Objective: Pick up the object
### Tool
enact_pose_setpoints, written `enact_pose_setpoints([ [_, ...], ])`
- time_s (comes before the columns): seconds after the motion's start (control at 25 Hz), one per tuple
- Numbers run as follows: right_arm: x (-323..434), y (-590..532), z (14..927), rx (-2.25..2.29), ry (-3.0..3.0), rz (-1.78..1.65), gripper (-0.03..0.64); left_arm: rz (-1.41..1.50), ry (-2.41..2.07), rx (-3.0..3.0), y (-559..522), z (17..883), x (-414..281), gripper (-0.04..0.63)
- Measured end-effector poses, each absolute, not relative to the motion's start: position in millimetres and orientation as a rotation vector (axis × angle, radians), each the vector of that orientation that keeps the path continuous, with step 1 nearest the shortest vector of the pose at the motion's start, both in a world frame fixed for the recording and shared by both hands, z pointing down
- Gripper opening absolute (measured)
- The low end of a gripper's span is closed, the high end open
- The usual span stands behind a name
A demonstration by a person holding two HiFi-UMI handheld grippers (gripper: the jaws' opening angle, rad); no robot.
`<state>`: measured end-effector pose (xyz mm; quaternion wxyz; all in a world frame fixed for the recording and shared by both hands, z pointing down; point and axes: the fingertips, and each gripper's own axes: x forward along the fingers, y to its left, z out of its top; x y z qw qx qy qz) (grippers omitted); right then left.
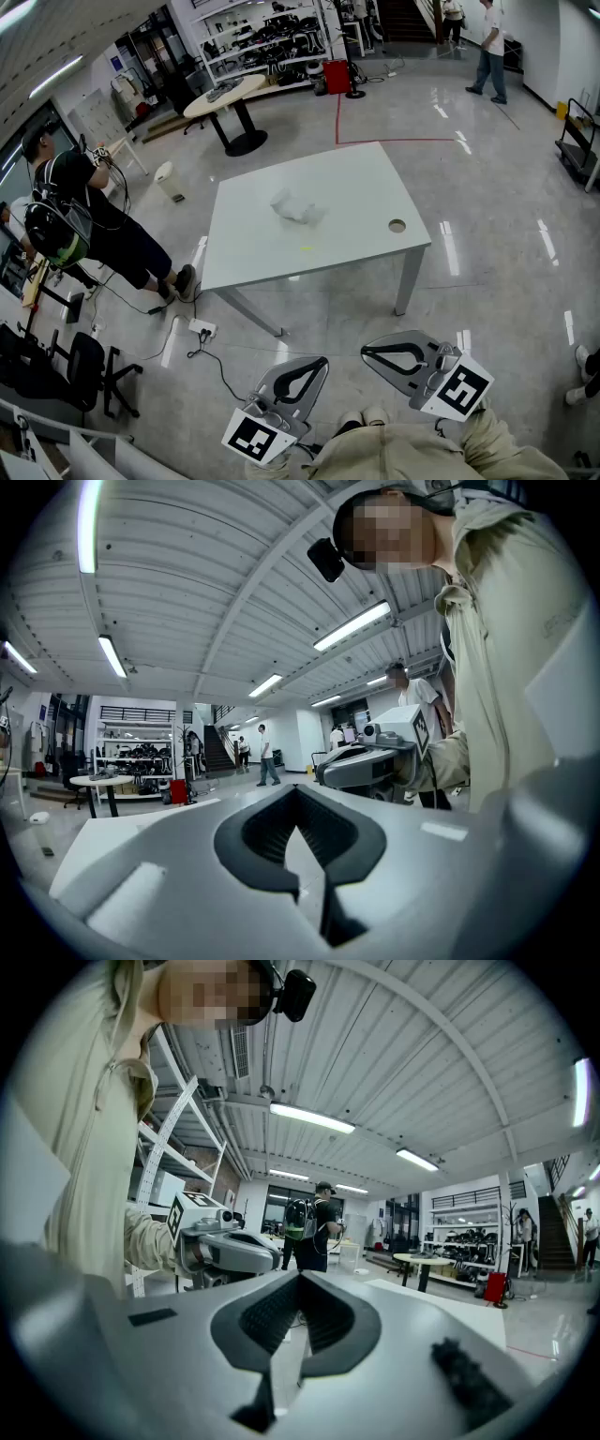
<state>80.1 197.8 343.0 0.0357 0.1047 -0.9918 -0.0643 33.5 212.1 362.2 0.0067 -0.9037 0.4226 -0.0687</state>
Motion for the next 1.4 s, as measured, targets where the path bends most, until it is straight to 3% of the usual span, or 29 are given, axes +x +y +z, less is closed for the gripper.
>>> enact_pose_setpoints([
  [0.68, 69.2, 134.0, 354.4, 0.36, -3.062, -0.16, 0.003, -0.202, 1.287, -2.838, 146.0, 376.6, 20.6, 0.0],
  [1.4, -20.2, -46.9, 355.3, 0.453, -3.011, -0.173, 0.003, -0.174, 1.19, -2.88, -40.1, 374.8, -68.8, 0.0],
])
